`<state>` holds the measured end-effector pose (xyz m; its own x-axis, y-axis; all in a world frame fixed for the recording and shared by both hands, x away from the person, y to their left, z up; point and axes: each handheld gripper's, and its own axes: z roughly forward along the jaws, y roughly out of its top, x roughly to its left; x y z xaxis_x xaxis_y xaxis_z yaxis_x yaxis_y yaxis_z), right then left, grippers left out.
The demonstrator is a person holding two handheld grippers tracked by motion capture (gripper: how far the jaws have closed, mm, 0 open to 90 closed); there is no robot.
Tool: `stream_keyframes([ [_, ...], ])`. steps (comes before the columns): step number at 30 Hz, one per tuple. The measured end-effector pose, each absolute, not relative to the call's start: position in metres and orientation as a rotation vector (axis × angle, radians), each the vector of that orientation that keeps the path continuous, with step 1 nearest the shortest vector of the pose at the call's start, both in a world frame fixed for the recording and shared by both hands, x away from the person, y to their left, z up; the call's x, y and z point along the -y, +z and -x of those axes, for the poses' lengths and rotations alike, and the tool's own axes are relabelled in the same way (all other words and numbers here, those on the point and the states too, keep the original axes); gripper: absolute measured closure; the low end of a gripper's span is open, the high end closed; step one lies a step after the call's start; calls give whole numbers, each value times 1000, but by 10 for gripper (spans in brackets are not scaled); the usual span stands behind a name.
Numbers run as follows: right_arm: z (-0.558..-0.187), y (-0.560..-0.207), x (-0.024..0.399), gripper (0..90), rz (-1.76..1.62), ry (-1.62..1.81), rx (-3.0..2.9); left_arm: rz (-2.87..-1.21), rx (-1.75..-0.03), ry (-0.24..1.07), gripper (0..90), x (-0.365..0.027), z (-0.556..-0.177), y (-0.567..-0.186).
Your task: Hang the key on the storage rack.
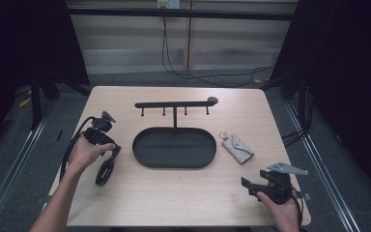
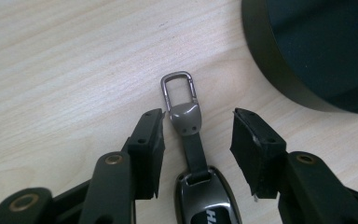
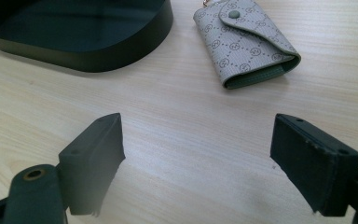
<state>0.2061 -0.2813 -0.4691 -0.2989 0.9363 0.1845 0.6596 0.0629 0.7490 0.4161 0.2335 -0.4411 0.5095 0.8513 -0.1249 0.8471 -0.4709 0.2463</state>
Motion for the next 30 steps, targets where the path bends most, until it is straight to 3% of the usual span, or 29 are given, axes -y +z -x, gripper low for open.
stream_keyframes([
  [21, -208, -470, 279, 172, -1591, 1086, -2019, -2547, -1502, -52, 654, -227, -431, -464],
  [30, -209, -471, 278, 172, -1595, 1079, -2022, -2635, -1485, 56, 626, -212, -427, -467],
])
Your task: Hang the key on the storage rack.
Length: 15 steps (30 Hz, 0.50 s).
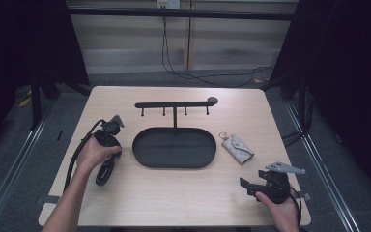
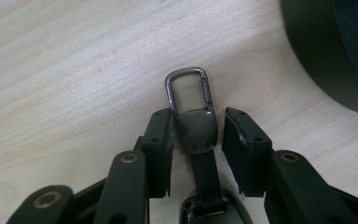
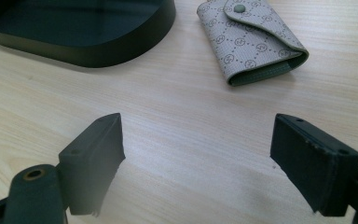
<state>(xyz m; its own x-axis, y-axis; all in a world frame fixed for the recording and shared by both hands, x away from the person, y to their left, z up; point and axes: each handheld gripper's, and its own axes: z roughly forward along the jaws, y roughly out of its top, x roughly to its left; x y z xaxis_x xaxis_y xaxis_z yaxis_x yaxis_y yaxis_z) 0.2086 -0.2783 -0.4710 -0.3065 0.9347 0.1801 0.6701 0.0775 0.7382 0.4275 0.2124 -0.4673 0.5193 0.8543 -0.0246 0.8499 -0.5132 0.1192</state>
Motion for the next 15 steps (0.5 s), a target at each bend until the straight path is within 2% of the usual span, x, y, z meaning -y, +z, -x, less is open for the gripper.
stream_keyframes([
  [5, -208, -470, 278, 172, -1597, 1082, -2018, -2631, -1489, 55, 634, -212, -428, -467],
  [7, -208, -471, 279, 172, -1596, 1085, -2020, -2633, -1490, 51, 687, -212, -429, -467],
  [15, -208, -470, 278, 172, -1588, 1086, -2029, -2646, -1518, 27, 705, -209, -431, -466],
])
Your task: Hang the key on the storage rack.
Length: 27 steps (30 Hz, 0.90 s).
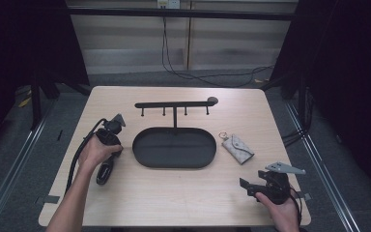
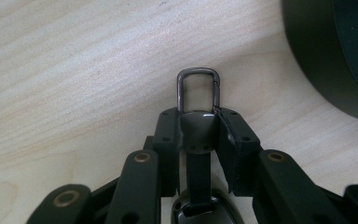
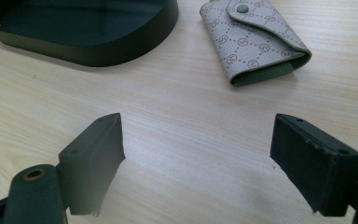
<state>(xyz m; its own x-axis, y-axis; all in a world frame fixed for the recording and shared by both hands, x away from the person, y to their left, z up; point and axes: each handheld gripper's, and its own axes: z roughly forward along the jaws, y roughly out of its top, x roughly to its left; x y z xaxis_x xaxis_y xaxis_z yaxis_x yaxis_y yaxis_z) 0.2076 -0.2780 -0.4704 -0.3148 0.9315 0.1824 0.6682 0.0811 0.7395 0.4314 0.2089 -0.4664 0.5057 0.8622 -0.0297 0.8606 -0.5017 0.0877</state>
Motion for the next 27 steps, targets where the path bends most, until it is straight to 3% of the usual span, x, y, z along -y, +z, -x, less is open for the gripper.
stream_keyframes([
  [27, -209, -471, 279, 172, -1609, 1079, -2027, -2630, -1460, -49, 706, -220, -426, -447],
])
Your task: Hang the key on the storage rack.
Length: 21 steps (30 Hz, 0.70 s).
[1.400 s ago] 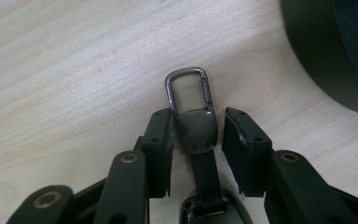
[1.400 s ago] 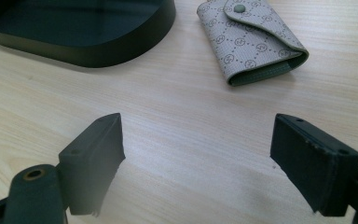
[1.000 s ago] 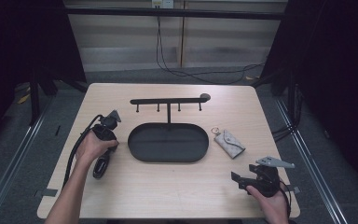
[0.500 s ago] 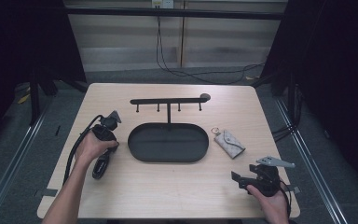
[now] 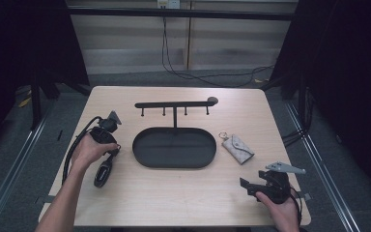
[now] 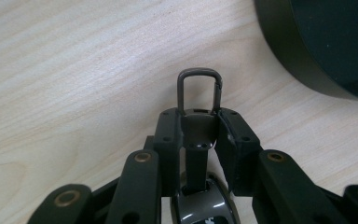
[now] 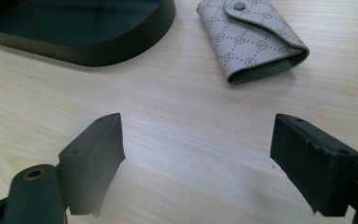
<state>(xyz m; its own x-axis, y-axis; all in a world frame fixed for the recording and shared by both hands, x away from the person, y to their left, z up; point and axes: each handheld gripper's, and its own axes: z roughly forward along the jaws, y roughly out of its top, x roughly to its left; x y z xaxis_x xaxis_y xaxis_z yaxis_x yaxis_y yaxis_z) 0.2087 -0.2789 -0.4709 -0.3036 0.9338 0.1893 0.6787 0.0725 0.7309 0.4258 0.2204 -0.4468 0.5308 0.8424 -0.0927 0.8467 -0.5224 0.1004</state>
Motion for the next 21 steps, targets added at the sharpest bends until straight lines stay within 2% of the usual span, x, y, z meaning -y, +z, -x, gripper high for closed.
stream_keyframes([
  [21, -209, -472, 280, 167, -1631, 1067, -2019, -2611, -1421, -61, 707, -225, -417, -409],
])
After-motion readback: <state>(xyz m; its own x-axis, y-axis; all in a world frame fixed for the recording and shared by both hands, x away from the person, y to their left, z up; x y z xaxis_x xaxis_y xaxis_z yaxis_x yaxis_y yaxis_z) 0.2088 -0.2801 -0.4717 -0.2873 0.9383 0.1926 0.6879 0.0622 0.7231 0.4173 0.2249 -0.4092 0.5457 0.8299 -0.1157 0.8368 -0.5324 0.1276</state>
